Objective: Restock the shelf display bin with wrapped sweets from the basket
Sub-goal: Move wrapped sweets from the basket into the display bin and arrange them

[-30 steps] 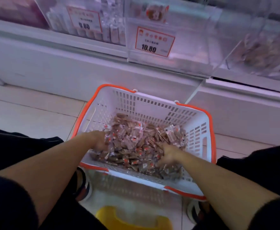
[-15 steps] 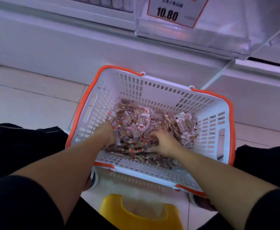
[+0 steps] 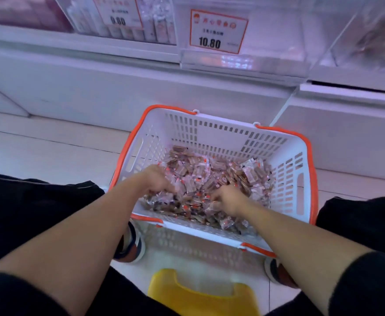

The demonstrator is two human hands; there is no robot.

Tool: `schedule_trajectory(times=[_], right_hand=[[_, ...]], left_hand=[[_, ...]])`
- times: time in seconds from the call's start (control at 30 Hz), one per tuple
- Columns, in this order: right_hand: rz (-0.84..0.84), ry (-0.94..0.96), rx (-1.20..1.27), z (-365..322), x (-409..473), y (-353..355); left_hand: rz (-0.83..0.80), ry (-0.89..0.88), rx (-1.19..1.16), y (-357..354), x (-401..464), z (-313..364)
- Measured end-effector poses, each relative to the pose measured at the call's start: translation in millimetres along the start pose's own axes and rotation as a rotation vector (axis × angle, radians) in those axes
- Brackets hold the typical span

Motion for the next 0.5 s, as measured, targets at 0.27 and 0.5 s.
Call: schedule_trajectory(times=[0.27, 0.5], right_hand=[[0.03, -0.209, 0.693, 34.7, -19.3, 26.7], [-0.155, -0.359, 1.11, 46.3, -31.9, 33.0]], left_hand=[[-0.03, 0.097, -0.633, -30.2, -1.3, -3.2], [-0.152, 0.04, -0.673, -46.8, 12.8, 20.7]])
Point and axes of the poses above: each hand's wrist, its own x-axis towards the middle knuckle, its own y-axis out of the back of the hand, z = x × y, the point moved 6 cm from there along x, towards the middle knuckle, and after that the axes turned 12 degrees about -y, right-handed, at the moved point
